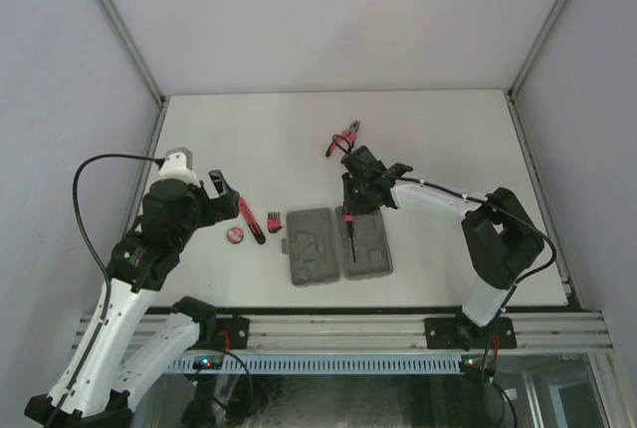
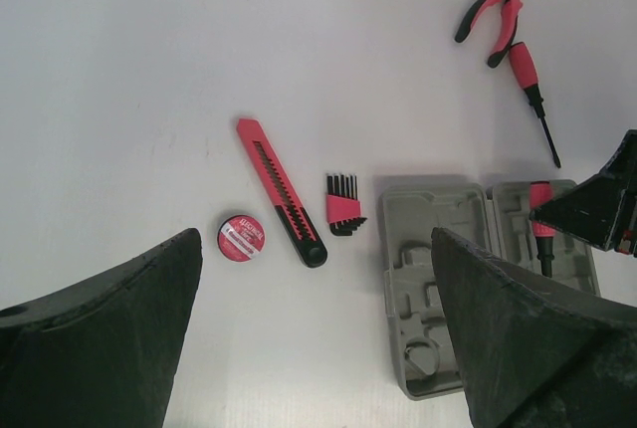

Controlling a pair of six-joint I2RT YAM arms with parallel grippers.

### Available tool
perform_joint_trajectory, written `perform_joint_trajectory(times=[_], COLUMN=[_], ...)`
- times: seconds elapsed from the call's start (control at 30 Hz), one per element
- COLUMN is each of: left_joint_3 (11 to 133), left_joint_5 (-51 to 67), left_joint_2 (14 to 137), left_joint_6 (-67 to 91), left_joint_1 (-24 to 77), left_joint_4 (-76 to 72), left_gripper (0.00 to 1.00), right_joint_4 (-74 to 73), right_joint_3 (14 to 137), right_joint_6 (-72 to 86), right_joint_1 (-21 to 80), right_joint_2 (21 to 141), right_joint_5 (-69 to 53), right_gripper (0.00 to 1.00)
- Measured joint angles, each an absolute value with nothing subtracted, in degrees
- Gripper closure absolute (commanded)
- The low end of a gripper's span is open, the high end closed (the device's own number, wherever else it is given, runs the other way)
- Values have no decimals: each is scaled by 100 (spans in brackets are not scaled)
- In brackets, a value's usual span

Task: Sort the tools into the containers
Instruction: Place the screwdriver in the storage box.

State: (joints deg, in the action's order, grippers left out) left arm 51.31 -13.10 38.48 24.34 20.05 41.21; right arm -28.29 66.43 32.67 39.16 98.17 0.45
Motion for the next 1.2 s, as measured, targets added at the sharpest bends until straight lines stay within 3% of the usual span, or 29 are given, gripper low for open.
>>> perform_joint_trajectory(times=[1.2], left_joint_3=[4641], left_joint_5=[-917], left_joint_2=[3594], left_joint_6=[2596], left_joint_1=[1944], left_joint_4=[3881], left_gripper=[0], right_joint_4=[-2731], right_joint_3=[6845], right_joint_6=[3258], right_joint_1=[3935], right_joint_2=[10503], right_joint_5=[-128], right_gripper=[100])
